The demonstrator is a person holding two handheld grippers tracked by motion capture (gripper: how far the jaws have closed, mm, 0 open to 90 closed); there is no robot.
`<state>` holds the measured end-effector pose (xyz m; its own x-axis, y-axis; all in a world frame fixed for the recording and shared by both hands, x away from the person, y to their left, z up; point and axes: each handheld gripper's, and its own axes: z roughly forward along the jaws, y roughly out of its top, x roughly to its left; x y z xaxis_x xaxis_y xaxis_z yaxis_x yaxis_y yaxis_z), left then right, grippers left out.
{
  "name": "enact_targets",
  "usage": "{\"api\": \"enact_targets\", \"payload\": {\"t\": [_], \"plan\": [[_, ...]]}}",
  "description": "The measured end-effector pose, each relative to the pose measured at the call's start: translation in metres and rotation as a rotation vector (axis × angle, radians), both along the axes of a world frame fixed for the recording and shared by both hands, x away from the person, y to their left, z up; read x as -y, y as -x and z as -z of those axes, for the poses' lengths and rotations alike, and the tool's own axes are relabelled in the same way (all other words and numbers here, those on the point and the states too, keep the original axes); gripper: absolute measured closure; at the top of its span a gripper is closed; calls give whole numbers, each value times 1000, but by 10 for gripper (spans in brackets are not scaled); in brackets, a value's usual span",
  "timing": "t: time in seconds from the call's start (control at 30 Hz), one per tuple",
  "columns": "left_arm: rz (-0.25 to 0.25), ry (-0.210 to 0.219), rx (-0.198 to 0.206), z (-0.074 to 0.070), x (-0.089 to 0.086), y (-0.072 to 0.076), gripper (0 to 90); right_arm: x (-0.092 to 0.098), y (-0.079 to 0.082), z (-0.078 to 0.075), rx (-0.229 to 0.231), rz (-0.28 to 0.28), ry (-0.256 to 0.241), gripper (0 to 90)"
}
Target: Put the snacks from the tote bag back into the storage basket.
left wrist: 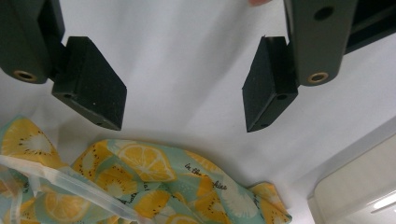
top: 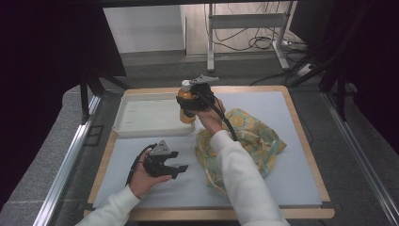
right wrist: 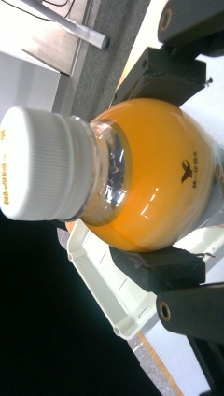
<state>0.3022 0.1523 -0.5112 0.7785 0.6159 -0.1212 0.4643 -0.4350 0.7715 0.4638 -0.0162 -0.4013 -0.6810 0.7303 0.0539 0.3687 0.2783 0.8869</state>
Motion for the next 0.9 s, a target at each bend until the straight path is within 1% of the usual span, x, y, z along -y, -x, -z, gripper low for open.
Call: {"api": "enact_targets", "payload": {"t": [0.3,0.47,0.6,0.9], "plan": [[3,-4,4,-1,0,1,306,-9,-6,5,-13,7,27,306],[7,-10,8,-1,0,1,305,-14,-10,10,-24,7,36,307],[3,-5,5,-1,0,0,305,-18,-12,15,-29,14,45,306],[9,-15,1,-1,0,0,305,-21,-20,25,-50,19,57,306]]}}
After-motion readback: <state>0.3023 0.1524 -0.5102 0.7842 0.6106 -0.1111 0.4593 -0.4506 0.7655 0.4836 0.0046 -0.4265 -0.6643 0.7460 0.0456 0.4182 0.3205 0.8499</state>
